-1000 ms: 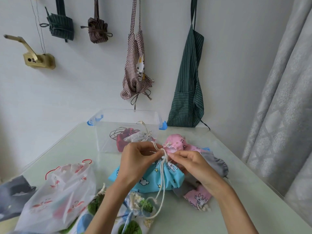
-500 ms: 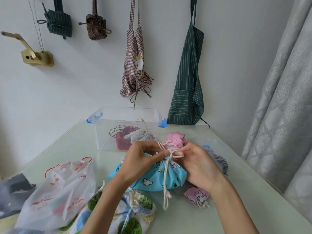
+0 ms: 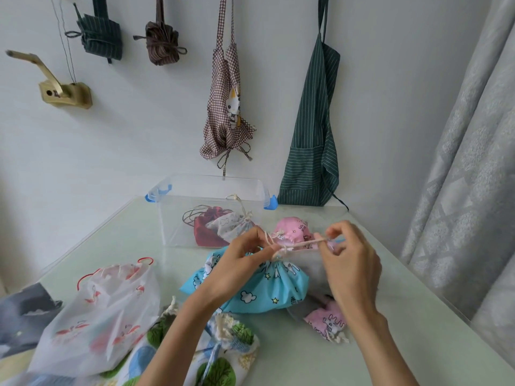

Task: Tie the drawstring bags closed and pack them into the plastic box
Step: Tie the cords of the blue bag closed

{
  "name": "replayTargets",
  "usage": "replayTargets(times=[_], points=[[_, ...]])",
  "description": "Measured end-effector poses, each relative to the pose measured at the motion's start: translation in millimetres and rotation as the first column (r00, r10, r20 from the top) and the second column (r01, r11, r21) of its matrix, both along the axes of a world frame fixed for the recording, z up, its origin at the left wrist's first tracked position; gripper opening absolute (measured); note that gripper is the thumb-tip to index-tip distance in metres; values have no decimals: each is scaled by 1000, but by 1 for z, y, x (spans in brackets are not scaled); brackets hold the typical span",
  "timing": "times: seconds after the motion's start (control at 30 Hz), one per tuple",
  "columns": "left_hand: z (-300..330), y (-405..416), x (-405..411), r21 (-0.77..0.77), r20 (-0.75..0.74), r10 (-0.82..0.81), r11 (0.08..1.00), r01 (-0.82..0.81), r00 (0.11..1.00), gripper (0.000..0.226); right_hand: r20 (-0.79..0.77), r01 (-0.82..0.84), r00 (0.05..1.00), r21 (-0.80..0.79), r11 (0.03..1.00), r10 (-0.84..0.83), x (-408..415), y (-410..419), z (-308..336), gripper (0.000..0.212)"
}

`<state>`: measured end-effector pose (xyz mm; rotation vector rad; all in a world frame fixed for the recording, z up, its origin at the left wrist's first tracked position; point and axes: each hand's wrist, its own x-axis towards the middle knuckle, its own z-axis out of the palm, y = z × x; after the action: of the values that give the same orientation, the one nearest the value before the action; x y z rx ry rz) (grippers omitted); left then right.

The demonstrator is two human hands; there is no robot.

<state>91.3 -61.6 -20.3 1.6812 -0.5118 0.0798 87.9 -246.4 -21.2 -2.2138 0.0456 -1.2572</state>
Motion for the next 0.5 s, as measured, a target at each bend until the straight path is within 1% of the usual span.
replayTargets(times=[0.03,0.07,0.1,0.13,0.17,0.2,0.23,0.27,0.3,0.37,0.4,0.43,0.5], points=[[0,1,0,-17,-7,8,1000,-8,1000,18,31,28,999,26,999,-28,0,-5,1,21],[1,2,0,-36,-12,22,999,-22,1000,18,26,55,998,54,997,-56,1,-11,2,20],[2,5,0,-53,-18,39,998,-40,999,19,-27,74,997,70,995,-73,2,-20,2,21],[3,8,0,-65,-24,51,997,-52,998,18,-154,80,986,77,994,-68,4,-31,1,23],[3,9,0,-72,-32,53,996,-55,998,17,-354,60,935,66,996,-33,6,-43,1,30],[4,10,0,-73,-41,49,996,-52,998,15,-576,4,817,55,999,28,5,-51,3,42],[4,10,0,-67,-47,46,997,-49,998,14,-732,-72,676,56,996,90,5,-58,4,55],[5,10,-1,-60,-51,44,997,-47,998,13,-792,-133,591,88,987,151,5,-60,6,60],[5,9,-2,-57,-54,39,997,-42,998,13,-774,-175,596,134,975,214,6,-58,8,56],[6,7,-3,-57,-53,25,998,-28,998,12,-577,-286,720,257,923,385,2,-44,19,32],[5,6,-3,-57,-49,24,998,-27,998,12,-486,-365,735,304,880,473,0,-35,23,23],[5,5,-3,-59,-47,23,998,-26,999,12,-447,-440,706,331,835,549,-2,-26,27,18],[5,4,-4,-67,-44,9,998,-11,999,13,-493,-555,588,330,763,641,-6,-9,29,19]])
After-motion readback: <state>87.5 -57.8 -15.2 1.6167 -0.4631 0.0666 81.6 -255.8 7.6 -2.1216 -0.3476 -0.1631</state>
